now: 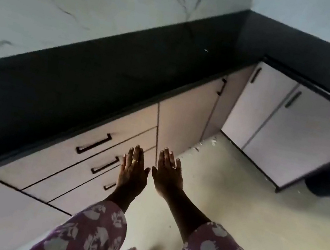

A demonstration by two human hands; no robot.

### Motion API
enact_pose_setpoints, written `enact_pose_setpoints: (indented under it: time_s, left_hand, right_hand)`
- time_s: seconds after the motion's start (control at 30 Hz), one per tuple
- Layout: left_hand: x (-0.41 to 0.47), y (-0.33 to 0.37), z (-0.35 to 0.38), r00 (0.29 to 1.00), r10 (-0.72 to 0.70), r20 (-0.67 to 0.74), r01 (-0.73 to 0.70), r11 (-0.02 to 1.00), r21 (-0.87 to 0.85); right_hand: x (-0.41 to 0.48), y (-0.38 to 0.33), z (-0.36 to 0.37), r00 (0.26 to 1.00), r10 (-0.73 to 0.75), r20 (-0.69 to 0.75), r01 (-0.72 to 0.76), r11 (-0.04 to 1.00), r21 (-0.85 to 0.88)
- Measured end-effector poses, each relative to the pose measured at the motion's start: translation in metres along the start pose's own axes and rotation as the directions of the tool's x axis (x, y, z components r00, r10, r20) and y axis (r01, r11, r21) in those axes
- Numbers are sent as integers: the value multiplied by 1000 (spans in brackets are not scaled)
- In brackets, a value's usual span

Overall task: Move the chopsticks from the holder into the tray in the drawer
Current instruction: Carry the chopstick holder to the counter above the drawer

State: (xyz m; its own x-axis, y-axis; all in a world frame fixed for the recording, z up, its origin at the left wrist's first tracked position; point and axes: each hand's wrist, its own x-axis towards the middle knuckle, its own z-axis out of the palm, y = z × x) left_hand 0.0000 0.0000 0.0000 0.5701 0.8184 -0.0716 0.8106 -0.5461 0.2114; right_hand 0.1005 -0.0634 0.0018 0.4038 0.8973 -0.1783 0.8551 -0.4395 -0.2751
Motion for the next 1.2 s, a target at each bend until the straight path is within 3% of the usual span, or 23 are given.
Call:
enact_pose_setpoints:
  time_s: [0.13,0.27,0.43,0.57,0.87,0.97,1.2]
  left_hand:
    - [-13,45,22,978,192,76,-195,980,39]
    - [-27,84,46,907,400,132,-413,906,91]
    - [-59,140,84,698,675,239,-706,704,78]
    - [-96,200,110,513,769,381,-851,516,104]
    - [-221,350,153,107,919,380,-989,58,139]
    - [-268,399,167,94,892,443,-992,48,114]
    - [-362,504,213,-112,866,488,-994,-105,-43]
  right_hand:
    - [-36,38,10,983,184,-28,-183,983,28]
    - [-79,69,24,938,340,-66,-332,937,105]
    - [-146,108,44,789,614,-14,-598,775,205]
    - [-211,146,57,652,758,1,-732,629,262]
    - [-369,259,67,287,958,21,-890,258,376]
    - [-426,293,69,193,980,51,-909,158,386]
    - [-542,354,75,-43,990,135,-879,-101,465]
